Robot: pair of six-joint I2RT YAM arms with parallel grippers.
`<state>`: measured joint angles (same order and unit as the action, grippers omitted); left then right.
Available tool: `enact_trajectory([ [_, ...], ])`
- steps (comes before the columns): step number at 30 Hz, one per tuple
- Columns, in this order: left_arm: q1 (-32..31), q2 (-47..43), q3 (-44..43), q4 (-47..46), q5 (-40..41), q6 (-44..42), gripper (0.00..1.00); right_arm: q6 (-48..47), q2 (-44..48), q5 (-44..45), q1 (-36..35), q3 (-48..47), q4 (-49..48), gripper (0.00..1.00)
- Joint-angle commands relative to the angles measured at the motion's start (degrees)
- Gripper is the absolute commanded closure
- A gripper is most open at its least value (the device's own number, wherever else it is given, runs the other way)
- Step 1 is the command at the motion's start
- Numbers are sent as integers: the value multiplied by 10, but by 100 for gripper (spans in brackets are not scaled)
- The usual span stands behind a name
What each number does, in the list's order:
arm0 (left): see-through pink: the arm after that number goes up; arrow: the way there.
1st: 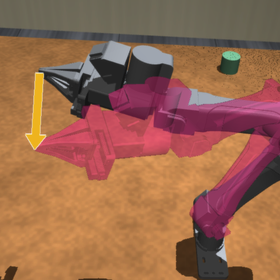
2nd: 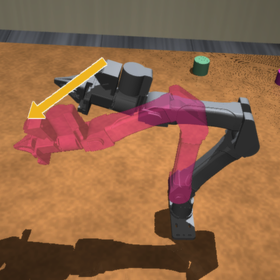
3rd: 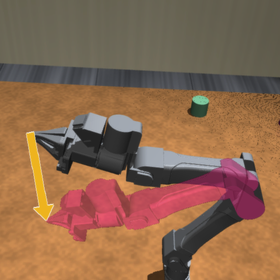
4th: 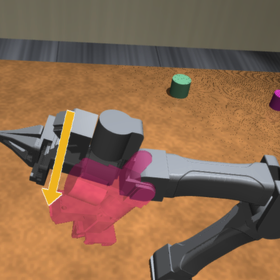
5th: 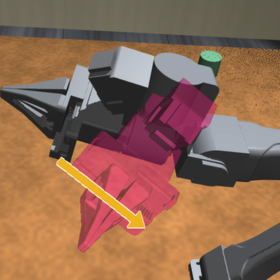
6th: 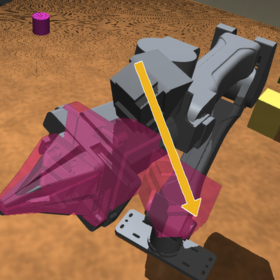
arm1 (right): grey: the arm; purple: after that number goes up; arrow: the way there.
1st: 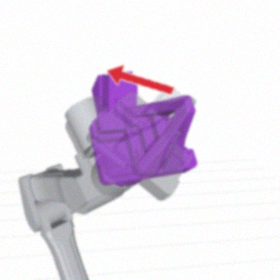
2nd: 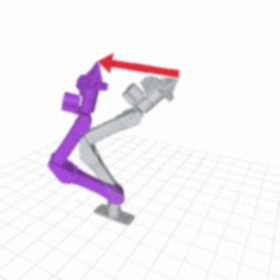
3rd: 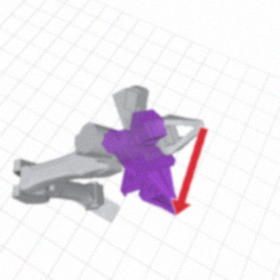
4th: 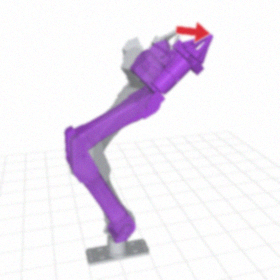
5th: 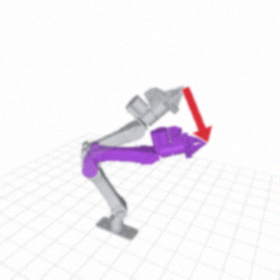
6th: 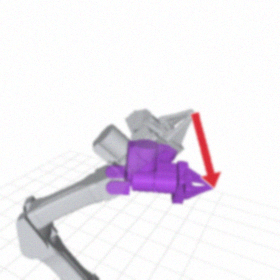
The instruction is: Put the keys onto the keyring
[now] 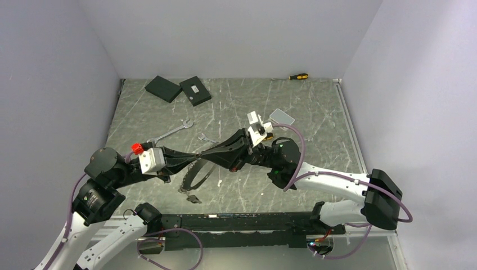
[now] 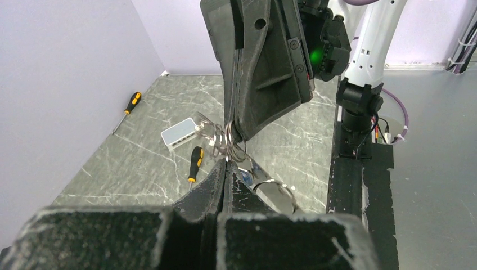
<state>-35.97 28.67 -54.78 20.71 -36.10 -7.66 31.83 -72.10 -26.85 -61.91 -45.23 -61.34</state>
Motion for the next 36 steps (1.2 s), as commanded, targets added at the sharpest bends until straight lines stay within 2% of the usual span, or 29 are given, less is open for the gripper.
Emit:
enact_trajectory([
  [1,1,-6,-15,2,8,10,100,-18,26,20,-2,0,-58,100],
  [7,1,-15,-13,13,15,12,100,-20,29,35,-2,11,-86,100],
  [36,1,-25,-6,-49,3,65,100,-56,19,32,-14,0,-32,100],
])
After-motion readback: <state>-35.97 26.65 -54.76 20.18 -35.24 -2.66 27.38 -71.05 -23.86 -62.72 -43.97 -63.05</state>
